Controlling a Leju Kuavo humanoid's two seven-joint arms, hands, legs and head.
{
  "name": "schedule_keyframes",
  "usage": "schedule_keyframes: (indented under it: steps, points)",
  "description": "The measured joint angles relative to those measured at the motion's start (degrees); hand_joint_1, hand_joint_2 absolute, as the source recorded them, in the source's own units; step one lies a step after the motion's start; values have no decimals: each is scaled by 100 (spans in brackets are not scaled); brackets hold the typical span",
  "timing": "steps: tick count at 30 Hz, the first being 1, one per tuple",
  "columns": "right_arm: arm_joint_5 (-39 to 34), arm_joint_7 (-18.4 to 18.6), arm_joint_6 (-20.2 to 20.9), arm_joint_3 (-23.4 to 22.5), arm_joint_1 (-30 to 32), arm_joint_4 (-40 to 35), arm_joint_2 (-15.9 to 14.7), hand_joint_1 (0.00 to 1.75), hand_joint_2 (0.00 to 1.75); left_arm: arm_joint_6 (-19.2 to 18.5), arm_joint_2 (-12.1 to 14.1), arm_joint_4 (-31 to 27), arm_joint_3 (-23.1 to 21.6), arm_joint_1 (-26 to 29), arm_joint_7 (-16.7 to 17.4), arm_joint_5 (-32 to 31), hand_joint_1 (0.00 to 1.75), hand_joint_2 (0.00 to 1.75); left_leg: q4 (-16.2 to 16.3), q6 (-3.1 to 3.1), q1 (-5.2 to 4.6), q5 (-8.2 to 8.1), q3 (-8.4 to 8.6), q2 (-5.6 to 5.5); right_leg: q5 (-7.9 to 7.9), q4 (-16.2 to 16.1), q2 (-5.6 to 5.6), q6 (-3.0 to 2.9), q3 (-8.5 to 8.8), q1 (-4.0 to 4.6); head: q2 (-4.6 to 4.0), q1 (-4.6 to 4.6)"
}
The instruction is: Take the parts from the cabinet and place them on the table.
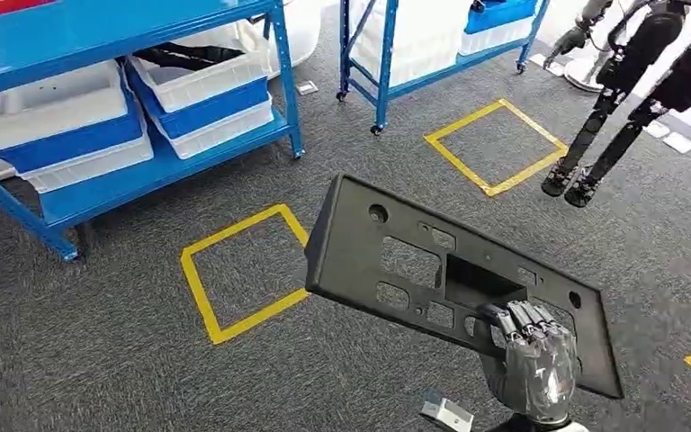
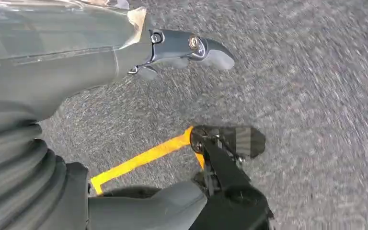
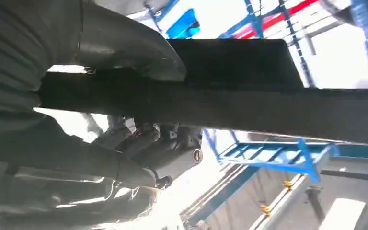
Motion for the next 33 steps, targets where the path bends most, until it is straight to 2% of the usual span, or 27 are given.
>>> schedule_keyframes:
  steps: [1,2,3,4,5,7,8,9,11,13,14,15,16,18,19,20,22,23,24,25,26,28,29,30,31,32,33]
  points:
    - [20,9,2,-15,4,-26,30,175,175,-26,0,-2,-35,7,-19,-4,0,175,417,-2,5,-253,-169,-172,1,1,60,-38,-3,14,0,-11]
    - [26,11,2,-28,10,-33,52,175,175,-44,0,-2,-48,23,-39,-7,0,175,909,-7,3,-481,-392,-247,1,1,135,-41,-4,35,0,-13]
    - [26,11,2,-35,32,-37,61,175,175,-48,0,-2,-55,35,-70,-7,0,175,1284,-9,3,-608,-578,-273,9,2,211,-57,-6,50,0,-11]
    - [22,4,2,-35,57,-39,65,175,175,-48,0,-2,-59,43,-92,0,0,175,1494,-3,3,-610,-704,-278,7,4,297,-59,-5,64,0,-15]
    - [0,-2,2,-35,67,-39,65,175,175,-48,0,-2,-59,42,-100,18,0,175,1394,11,3,-471,-690,-279,8,7,379,-59,-2,70,0,-11]
    - [-33,-18,2,-35,55,-39,74,175,175,-50,0,-2,-59,35,-100,63,0,175,486,62,4,106,-299,-349,8,15,560,-56,17,74,0,-13]
    - [-40,-20,2,-35,53,-39,79,175,175,-52,0,-2,-59,33,-98,79,0,175,-31,96,5,347,-65,-543,7,19,633,-54,23,74,0,-13]
    - [-46,-20,2,-35,51,-39,81,175,175,-52,4,0,-59,33,-96,112,0,175,-175,124,17,259,3,-804,11,25,675,-42,-4,86,0,0]
    - [-98,-24,7,-35,16,-37,83,175,175,57,-2,0,-59,26,-98,131,0,175,-228,127,-31,284,-4,-669,40,32,792,37,-88,82,0,-11]
    - [-195,-75,15,-31,14,-37,85,175,175,203,-13,0,-59,14,-100,131,0,175,-301,203,-44,329,25,-542,81,-24,920,115,-159,91,0,-24]
    - [-245,-111,20,-28,11,-35,81,175,175,212,-48,-2,-59,9,-107,153,0,175,-389,256,1,386,60,-454,51,58,707,118,-156,95,0,-7]
    - [-289,-127,28,-26,-17,-30,83,175,175,223,-39,0,-57,8,-120,166,0,175,-425,298,-3,397,84,-398,-60,255,381,100,-267,123,0,2]
    - [-341,-158,35,-17,-72,-17,83,175,175,245,-35,2,-54,20,-131,179,0,175,-428,312,-1,398,86,-311,-229,614,240,79,-462,110,0,46]
    - [-431,-197,42,-6,-139,13,83,175,175,262,-44,2,-50,37,-138,217,0,175,-427,310,-12,389,74,-134,-579,1554,156,92,-942,81,0,50]
    - [-450,-199,44,-6,-138,33,83,175,175,273,-53,2,-46,38,-138,225,0,175,-426,307,-12,387,71,-59,-622,1811,148,140,-1069,62,0,57]
    - [-468,-203,46,-7,-139,53,83,175,175,297,-57,2,-41,37,-140,227,0,175,-424,292,-1,378,72,12,-563,1755,137,194,-1044,37,0,53]
    - [-579,-264,50,-4,-169,92,83,175,175,317,-83,2,-37,37,-173,258,0,175,-421,252,22,354,98,141,-213,926,36,339,-588,-19,0,57]
    - [-616,-306,52,-2,-199,103,83,175,175,347,-96,2,-35,37,-184,293,0,175,-417,214,32,335,122,198,-40,387,-116,394,-284,-48,0,55]
    - [-634,-337,55,11,-241,120,85,175,175,387,-87,4,-26,40,-183,313,0,175,-410,162,-16,308,149,254,8,-20,-443,384,-61,-38,0,81]
    - [-641,-367,55,37,-301,138,85,175,175,429,-90,7,-13,44,-190,343,0,175,-397,102,-34,274,149,317,32,-28,-376,318,-26,49,0,92]
    - [-649,-402,55,66,-314,158,85,175,175,505,-92,9,2,37,-221,363,0,175,-401,77,-54,280,187,356,40,-15,-280,257,-66,35,0,33]
    - [-735,-455,50,103,-347,217,74,175,175,684,-101,9,55,30,-308,393,0,175,-422,32,-23,275,221,484,38,0,-153,189,-108,62,0,39]
    - [-781,-490,46,127,-376,239,74,175,175,741,-118,9,77,31,-352,396,0,175,-415,-17,9,235,214,511,69,-24,-75,114,-76,-23,0,28]
    - [-813,-507,42,157,-391,260,72,175,175,785,-114,9,103,24,-393,402,0,175,-259,-33,42,94,180,215,75,-24,-11,87,-84,-31,0,5]
    - [-828,-514,42,186,-423,286,63,175,175,796,-116,9,120,28,-409,404,0,175,87,-25,47,-140,27,-39,82,-22,27,6,-88,-25,0,0]
    - [-831,-514,42,217,-455,313,63,175,175,811,-116,9,134,42,-411,404,0,175,632,-26,39,-414,-230,-203,79,-22,105,1,-90,-5,0,-20]
    - [-839,-514,42,241,-472,333,63,175,175,824,-114,9,142,60,-409,406,0,175,1113,-27,38,-599,-470,-262,87,-21,175,-23,-93,19,0,-15]
